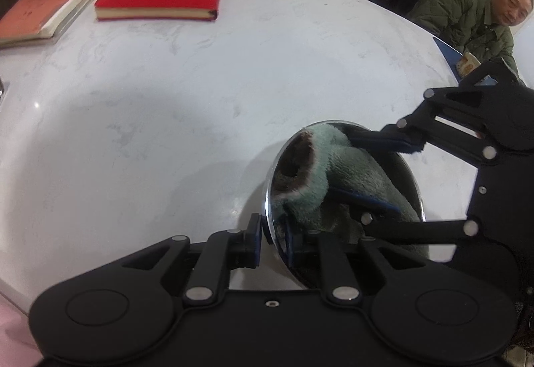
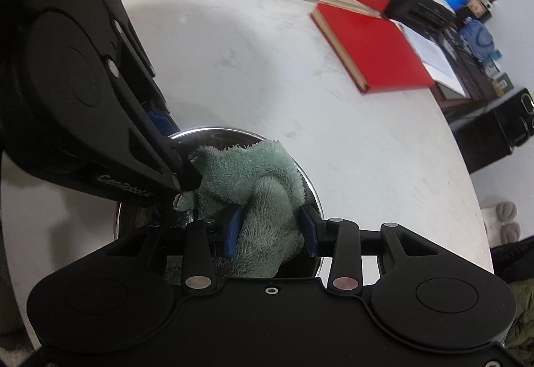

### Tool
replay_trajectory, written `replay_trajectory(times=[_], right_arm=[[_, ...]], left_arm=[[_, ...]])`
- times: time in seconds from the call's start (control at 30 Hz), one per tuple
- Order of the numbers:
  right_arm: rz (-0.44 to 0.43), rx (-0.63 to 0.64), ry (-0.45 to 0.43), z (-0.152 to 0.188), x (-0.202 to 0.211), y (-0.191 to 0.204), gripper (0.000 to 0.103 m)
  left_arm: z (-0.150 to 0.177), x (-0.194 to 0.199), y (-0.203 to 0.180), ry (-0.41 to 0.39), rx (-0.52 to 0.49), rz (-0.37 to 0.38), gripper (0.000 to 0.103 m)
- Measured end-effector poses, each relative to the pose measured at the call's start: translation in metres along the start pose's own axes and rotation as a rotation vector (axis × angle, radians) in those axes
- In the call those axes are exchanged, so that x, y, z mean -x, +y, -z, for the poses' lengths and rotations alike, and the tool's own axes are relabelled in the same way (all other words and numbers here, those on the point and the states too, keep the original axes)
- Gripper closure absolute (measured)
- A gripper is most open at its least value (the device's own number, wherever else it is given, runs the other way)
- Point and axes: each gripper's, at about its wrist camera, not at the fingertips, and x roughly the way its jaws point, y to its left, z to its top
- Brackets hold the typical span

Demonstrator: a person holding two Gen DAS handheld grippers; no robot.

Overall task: Clean bowl
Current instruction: 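Wipe the bowl interior with the towel in the right tool while the left tool holds the rim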

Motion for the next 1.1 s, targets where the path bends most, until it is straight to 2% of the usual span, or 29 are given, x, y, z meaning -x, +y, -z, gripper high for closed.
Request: replay_trajectory(times=[0.23, 0.47, 0.5, 0.57, 0.7, 0.77, 0.8, 0.93, 1.0, 1.1], right_arm=[[0.024, -0.005, -0.035, 0.009, 0.007, -0.003, 0.066], [0.025, 0.210, -0.064, 0.012, 0.013, 0.012, 0.065], [0.013, 0.239, -0.062, 0.012, 0.013, 0.013, 0.058], [-0.008, 0.257, -0.054, 0.011, 0.011, 0.013, 0.055], [-0.033, 0.279, -0.038, 0.012, 0.002, 0.011, 0.056], [-0.044, 0.280, -0.034, 0.010, -0.001, 0.010, 0.057], [-0.047, 0.281, -0.033, 0.011, -0.002, 0.009, 0.062], [-0.053, 0.241, -0.012, 0.015, -0.006, 0.004, 0.070], [-0.061, 0.185, 0.010, 0.017, -0.008, -0.002, 0.074], [-0.092, 0.052, 0.052, 0.018, -0.009, -0.013, 0.074]], left_arm=[[0.000, -0.004, -0.007, 0.005, 0.005, -0.019, 0.090], [-0.004, -0.009, -0.008, 0.016, 0.007, -0.033, 0.094], [-0.004, -0.009, -0.009, 0.016, 0.004, -0.034, 0.094], [-0.003, -0.009, -0.010, 0.015, -0.001, -0.038, 0.094], [-0.003, -0.010, -0.013, 0.015, -0.010, -0.045, 0.093], [-0.003, -0.010, -0.014, 0.014, -0.015, -0.048, 0.094], [-0.003, -0.010, -0.015, 0.014, -0.017, -0.050, 0.094], [-0.003, -0.011, -0.017, 0.013, -0.027, -0.057, 0.093], [-0.003, -0.011, -0.019, 0.013, -0.031, -0.060, 0.094], [-0.004, -0.012, -0.020, 0.007, -0.022, -0.058, 0.094]])
